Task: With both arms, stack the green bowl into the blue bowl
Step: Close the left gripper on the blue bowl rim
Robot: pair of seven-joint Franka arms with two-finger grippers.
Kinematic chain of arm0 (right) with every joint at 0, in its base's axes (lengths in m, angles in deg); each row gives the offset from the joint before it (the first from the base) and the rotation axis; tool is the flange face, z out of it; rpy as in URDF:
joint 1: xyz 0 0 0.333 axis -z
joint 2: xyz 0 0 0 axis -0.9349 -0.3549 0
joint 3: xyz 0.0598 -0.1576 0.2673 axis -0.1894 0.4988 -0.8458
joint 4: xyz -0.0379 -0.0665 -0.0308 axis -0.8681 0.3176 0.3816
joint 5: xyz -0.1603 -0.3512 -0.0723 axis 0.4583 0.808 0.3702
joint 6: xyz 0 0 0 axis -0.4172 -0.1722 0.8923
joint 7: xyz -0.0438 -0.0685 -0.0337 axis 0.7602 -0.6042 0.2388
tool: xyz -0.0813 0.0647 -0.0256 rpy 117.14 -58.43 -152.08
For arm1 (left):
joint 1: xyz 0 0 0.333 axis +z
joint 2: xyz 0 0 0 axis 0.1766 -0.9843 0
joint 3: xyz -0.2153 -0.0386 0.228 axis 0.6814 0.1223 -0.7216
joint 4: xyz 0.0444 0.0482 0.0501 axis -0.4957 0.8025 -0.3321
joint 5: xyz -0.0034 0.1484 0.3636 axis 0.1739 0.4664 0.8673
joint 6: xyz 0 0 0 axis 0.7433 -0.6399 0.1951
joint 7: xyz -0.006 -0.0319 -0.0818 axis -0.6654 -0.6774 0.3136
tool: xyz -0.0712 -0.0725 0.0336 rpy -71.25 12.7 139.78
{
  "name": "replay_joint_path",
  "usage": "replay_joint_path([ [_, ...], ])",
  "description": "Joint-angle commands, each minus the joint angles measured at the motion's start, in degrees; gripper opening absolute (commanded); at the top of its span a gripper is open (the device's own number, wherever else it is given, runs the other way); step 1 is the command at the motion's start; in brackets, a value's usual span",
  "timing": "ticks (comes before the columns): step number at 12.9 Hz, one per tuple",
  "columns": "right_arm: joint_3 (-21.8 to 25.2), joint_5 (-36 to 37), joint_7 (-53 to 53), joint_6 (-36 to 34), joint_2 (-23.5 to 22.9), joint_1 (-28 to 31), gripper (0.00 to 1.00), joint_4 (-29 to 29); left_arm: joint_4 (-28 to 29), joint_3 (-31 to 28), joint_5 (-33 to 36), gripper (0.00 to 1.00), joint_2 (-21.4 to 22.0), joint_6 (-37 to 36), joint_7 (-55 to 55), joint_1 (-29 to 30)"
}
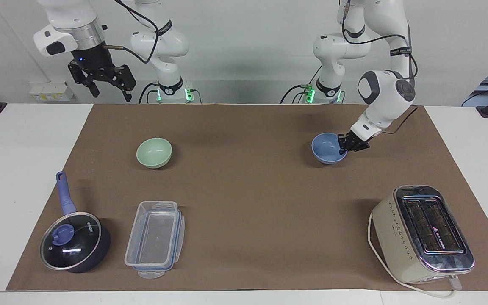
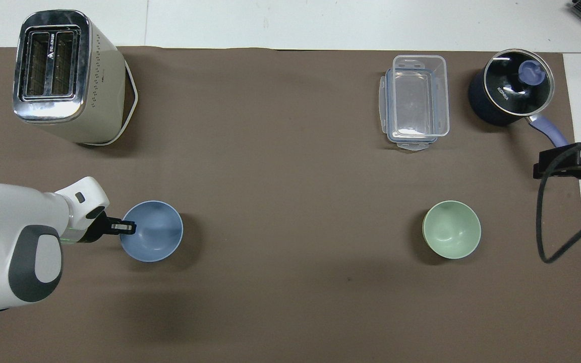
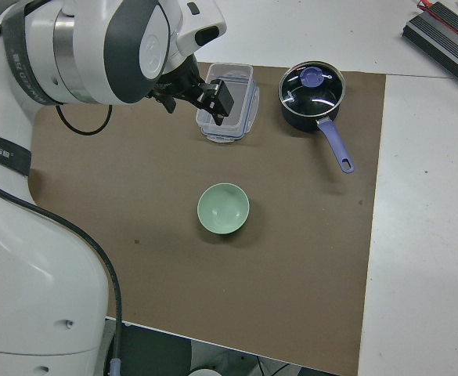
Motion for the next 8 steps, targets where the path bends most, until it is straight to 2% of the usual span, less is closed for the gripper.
replay_joint_path([
  [1,-0.31,-1.00,-0.70,2.23,0.09,0.30,1.00,-0.75,-5.17,0.07,-1.86,0.00,1.81,-7.68,-0.49,1.29],
  [5,-0.31,-1.00,-0.70,2.23,0.09,0.30,1.00,-0.75,-6.06,0.86,-5.02,0.00,1.82,-6.75,-5.93,-0.81],
  [8,-0.31,-1.00,-0.70,2.23,0.09,0.30,1.00,-0.75,-5.71,0.95,-5.55,0.00,1.82,-3.50,-11.72,-5.90],
])
